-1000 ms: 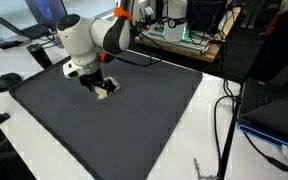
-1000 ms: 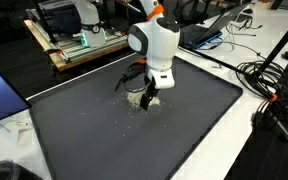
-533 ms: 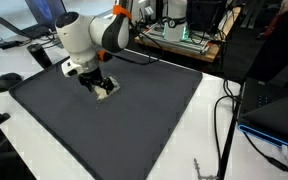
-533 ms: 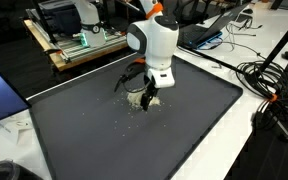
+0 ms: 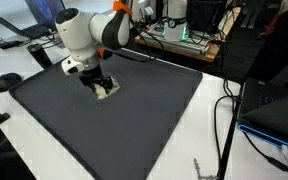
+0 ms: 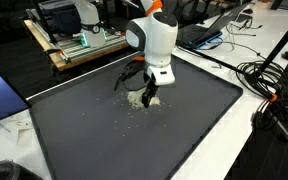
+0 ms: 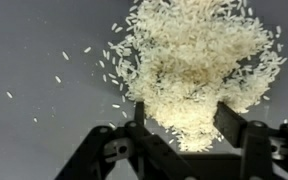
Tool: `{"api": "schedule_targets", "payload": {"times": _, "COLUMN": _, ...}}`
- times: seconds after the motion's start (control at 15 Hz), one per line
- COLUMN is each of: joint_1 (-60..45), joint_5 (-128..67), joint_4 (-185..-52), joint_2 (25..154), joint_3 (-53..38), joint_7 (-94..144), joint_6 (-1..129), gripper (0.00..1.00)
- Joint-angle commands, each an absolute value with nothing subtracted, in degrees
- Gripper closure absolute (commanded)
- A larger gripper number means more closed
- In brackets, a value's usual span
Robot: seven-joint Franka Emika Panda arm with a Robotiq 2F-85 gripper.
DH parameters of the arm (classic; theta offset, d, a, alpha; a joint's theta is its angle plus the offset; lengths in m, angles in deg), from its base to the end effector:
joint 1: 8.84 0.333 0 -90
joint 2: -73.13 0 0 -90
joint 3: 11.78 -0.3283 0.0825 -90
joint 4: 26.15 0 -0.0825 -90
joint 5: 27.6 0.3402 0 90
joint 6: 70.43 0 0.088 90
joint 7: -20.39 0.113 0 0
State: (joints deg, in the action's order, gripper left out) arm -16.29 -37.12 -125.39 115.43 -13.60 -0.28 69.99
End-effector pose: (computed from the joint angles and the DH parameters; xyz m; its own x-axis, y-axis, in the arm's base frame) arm 0.6406 -0.0661 0.1907 0.9268 0.3721 -0.0506 0.3750 -0.9245 0.0684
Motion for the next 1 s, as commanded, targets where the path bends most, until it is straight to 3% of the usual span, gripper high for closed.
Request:
{"api": "schedule_targets", "payload": {"times": 0.0, "joint_1": -17.73, "joint_5": -35.47, "joint_4": -128.39, "joint_2": 113.36, "joint_3": -14.94, "joint_7": -2.95, "joint_6": 71.14, "gripper": 0.60}}
{"api": "schedule_targets", "payload": {"times": 0.4, "joint_1": -17.46, "joint_5": -35.52, "joint_4": -129.88, "joint_2": 111.90, "joint_3": -15.04, "joint_7": -2.98, "joint_6": 71.30, "gripper": 0.99}}
{"api": "schedule_targets", "payload": {"times": 0.93, "joint_1": -17.34, "joint_5": -34.71, "joint_4": -130.99, "joint_2": 110.74, "joint_3": -14.97, "joint_7": -2.13, "joint_6": 69.92, "gripper": 0.99}}
